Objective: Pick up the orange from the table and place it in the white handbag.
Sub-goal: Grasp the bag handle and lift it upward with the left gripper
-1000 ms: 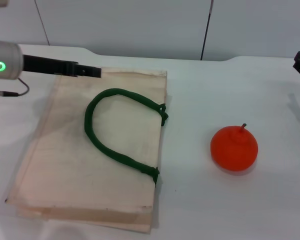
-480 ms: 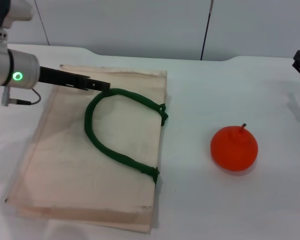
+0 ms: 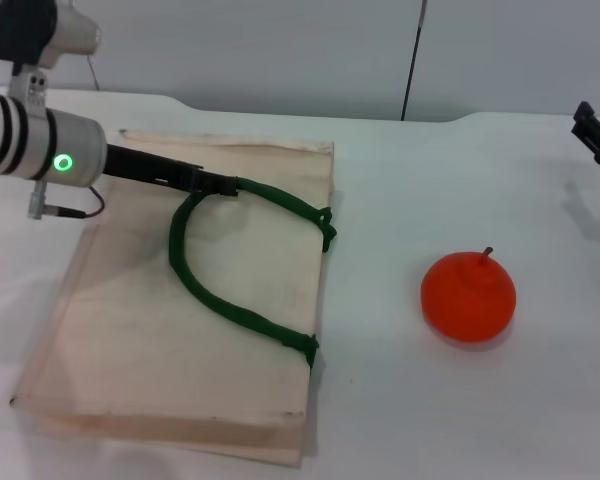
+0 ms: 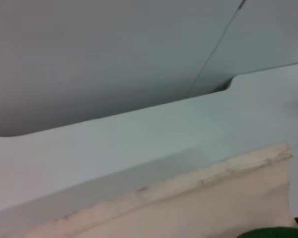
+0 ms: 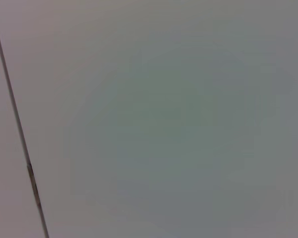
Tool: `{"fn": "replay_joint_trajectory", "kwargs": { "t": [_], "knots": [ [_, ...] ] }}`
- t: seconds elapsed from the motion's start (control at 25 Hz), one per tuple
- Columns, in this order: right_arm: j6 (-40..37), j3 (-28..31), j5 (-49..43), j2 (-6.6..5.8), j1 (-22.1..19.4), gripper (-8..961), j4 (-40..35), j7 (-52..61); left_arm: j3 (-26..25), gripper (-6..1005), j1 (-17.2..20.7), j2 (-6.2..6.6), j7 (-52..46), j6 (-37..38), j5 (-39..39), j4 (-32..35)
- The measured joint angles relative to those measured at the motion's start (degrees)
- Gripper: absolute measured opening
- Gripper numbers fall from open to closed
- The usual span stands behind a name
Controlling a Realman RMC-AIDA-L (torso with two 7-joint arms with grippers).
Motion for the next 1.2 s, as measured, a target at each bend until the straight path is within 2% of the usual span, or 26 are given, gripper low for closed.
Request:
{"fn": "replay_joint_trajectory", "kwargs": {
  "t": [0.52,0.72,0.84,1.04,1.2],
  "knots": [
    [0.1,0.0,0.1,0.01,-0.1,881,0.1,0.0,-0.1,678,-0.4,-1.28,0.1,-3.3,1.6,0.7],
    [0.0,0.0,0.1,0.01,-0.2,880,0.1,0.0,-0.1,496,-0.4,-1.55,0.1,-3.8,1.5,0.7],
    [0.0,0.0,0.1,0.01,-0.3,879,0.0,0.0,-0.1,295,-0.5,-1.6,0.1,-3.8,1.5,0.7],
    [0.0,0.2,0.1,0.01,-0.7,878,-0.3,0.0,-0.2,188,-0.7,-1.69,0.5,-2.6,0.1,0.4],
    [0.0,0.3,0.1,0.0,-1.1,878,-0.4,0.0,-0.1,153,-0.7,-1.47,5.3,3.4,-5.3,-1.2]
  ]
}}
